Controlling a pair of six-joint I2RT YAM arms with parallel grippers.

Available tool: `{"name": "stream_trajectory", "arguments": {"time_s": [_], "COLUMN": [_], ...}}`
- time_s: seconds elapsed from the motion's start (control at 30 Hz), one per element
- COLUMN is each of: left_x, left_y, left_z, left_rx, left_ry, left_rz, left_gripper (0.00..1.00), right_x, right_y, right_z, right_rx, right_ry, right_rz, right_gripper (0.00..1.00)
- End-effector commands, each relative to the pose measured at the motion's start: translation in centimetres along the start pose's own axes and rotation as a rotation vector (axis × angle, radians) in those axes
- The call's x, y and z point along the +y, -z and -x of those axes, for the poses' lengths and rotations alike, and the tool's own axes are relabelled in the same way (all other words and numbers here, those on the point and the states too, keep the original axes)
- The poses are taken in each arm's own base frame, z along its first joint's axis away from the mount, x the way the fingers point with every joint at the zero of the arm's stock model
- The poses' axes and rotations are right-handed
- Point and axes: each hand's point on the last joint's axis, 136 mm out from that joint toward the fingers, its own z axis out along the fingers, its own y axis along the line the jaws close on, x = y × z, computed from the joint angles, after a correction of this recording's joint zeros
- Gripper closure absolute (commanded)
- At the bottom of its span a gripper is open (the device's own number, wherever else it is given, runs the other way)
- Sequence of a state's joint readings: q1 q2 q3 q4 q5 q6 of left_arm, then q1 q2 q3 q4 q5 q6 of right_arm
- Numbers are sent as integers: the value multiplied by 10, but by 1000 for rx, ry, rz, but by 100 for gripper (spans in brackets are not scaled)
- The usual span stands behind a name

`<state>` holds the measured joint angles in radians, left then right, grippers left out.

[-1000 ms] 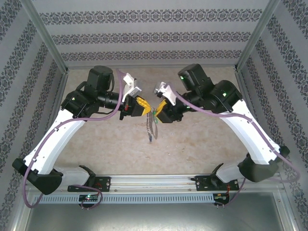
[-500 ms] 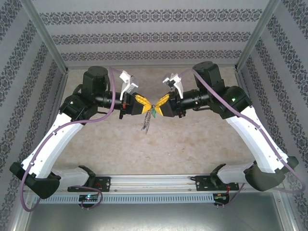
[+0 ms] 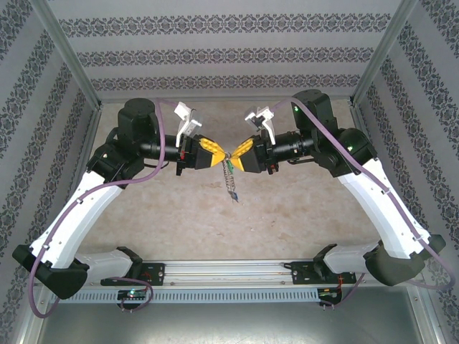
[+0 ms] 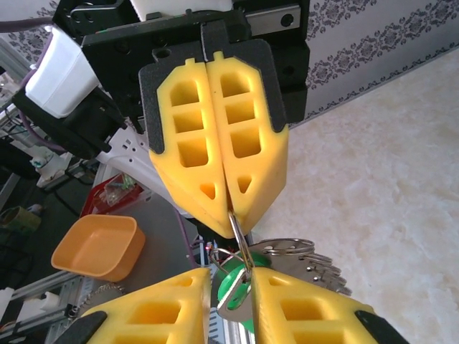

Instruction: Put the keys on the keyring

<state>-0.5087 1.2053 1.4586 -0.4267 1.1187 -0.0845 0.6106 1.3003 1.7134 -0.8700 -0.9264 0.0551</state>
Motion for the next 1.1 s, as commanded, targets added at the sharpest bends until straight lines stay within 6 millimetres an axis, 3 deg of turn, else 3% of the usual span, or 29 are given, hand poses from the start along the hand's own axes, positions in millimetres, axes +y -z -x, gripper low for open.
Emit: {"name": "stream_trajectory", "arguments": {"time_s": [0.0, 0.23, 0.4, 0.6, 0.9, 1.07], "left_x": [-12, -13, -14, -14, -16, -18], "left_y": [5, 5, 5, 4, 6, 7], "left_z": [15, 17, 20, 22, 26, 32], "left_rx": [-50, -55, -65, -70, -87, -104], "left_ry": [-60, -60, -61, -58, -70, -79], "left_rz": [-32, -38, -49, -62, -63, -70], "left_gripper": [100, 100, 100, 100, 100, 100], "right_x": [9, 6, 2, 2, 1, 3], "right_y": [2, 8, 7, 6, 5, 1], "right_z": [2, 3, 4, 7, 3, 1], "right_rx": [-13, -36, -57, -72, -61, -53], "right_ry": [5, 26, 16, 19, 12, -4], "right_rz": [46, 0, 2, 10, 19, 57], "right_gripper": [77, 63, 60, 71, 97, 100]}}
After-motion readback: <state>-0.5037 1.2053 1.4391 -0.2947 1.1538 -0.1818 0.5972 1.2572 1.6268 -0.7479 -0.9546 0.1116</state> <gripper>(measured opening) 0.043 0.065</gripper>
